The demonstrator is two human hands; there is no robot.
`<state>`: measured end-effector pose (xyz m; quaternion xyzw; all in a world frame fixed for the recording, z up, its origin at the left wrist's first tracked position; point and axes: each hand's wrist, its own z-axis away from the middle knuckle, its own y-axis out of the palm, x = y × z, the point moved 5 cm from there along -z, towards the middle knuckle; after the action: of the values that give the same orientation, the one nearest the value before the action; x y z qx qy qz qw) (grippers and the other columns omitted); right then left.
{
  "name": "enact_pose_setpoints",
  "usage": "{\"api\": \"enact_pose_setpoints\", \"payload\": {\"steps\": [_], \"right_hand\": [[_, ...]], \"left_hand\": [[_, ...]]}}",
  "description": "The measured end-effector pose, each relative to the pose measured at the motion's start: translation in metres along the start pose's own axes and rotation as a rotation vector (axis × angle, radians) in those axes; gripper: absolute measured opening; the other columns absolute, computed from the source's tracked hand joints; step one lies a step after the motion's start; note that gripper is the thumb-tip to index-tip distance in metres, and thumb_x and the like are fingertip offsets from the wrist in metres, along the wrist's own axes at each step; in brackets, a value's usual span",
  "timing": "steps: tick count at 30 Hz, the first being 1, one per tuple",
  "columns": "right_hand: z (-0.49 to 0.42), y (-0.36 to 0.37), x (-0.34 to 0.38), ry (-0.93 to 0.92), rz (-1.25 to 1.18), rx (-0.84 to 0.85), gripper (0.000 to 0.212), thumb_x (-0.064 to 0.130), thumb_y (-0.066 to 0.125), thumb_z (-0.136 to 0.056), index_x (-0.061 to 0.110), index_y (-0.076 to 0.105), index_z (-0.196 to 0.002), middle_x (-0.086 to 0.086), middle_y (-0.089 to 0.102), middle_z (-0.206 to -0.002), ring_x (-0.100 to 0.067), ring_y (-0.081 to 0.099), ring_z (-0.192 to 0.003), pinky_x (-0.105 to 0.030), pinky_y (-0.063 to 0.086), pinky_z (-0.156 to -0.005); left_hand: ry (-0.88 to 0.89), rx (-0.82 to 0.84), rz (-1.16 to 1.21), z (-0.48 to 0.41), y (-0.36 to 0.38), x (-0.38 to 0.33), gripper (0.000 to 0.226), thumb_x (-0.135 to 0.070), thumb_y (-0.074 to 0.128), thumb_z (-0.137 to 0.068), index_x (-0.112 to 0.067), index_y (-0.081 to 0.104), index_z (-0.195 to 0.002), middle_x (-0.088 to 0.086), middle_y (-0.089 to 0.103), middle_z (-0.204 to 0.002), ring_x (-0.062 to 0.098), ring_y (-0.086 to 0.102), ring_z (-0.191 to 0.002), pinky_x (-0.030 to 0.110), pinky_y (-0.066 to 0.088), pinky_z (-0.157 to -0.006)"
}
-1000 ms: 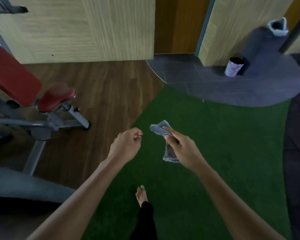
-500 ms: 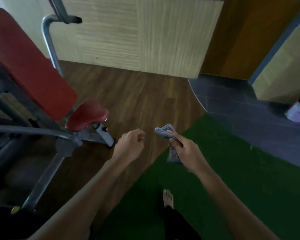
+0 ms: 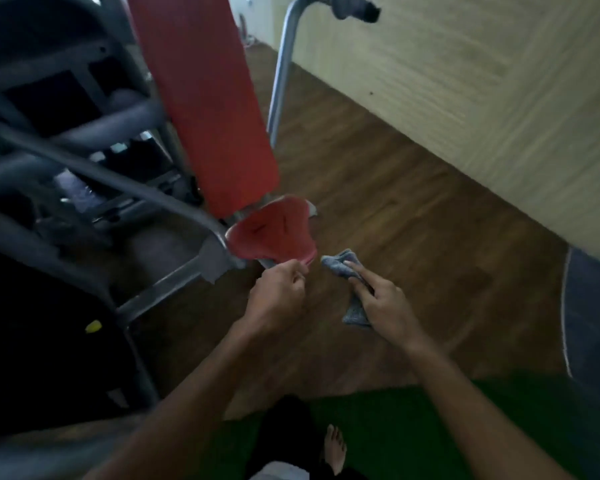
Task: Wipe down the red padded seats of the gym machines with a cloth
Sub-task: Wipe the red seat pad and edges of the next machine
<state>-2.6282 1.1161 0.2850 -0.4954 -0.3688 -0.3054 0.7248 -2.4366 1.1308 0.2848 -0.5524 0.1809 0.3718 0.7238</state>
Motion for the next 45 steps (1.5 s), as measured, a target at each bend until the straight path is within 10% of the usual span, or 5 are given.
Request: {"api": "enact_pose_setpoints", "payload": {"steps": [7,19,31,45], "right_hand": [[-0.170,0.058,-0.037,0.006,0.030,0.176,0.036,0.021,0.056,-0.100,0.025,0.060,-0.135,0.003,0.062,-0.133,0.000,0.054,-0.117,0.000,0.037,-0.089],[-0.355,0.153,-0.197,-0.121,0.346,0.403,0.043,0.028,0.043,-0.105,0.020,0.046,-0.146,-0.006,0.036,-0.157,-0.023,0.028,-0.147,-0.050,0.028,-0.117],[-0.397,0.209,-0.242,-0.395,0.651,0.419,0.064,0.052,0.021,-0.102,0.020,0.015,-0.158,0.001,0.001,-0.165,-0.016,-0.004,-0.153,-0.047,0.002,-0.124],[-0.421,0.225,-0.235,-0.460,0.730,0.421,0.055,0.045,0.023,-0.105,0.027,0.019,-0.157,0.004,0.007,-0.166,-0.017,-0.001,-0.153,-0.049,0.005,-0.123]], "left_hand": [[-0.216,-0.100,0.110,-0.134,0.026,0.058,0.022,-0.016,0.055,-0.095,-0.022,0.071,-0.108,-0.001,0.072,-0.109,0.016,0.065,-0.099,0.027,0.048,-0.083],[-0.533,-0.292,0.241,-0.295,0.153,0.185,0.038,-0.006,0.048,-0.098,-0.015,0.059,-0.133,0.006,0.055,-0.135,0.023,0.054,-0.122,0.034,0.044,-0.101],[-0.533,-0.605,-0.064,-0.376,0.191,0.246,0.057,-0.040,0.026,-0.105,-0.017,0.026,-0.157,0.005,0.015,-0.167,0.026,0.002,-0.155,0.047,0.002,-0.125],[-0.497,-0.623,-0.184,-0.402,0.170,0.273,0.060,-0.043,0.022,-0.104,-0.015,0.026,-0.157,0.002,0.020,-0.166,0.026,0.008,-0.155,0.046,-0.002,-0.123]]}}
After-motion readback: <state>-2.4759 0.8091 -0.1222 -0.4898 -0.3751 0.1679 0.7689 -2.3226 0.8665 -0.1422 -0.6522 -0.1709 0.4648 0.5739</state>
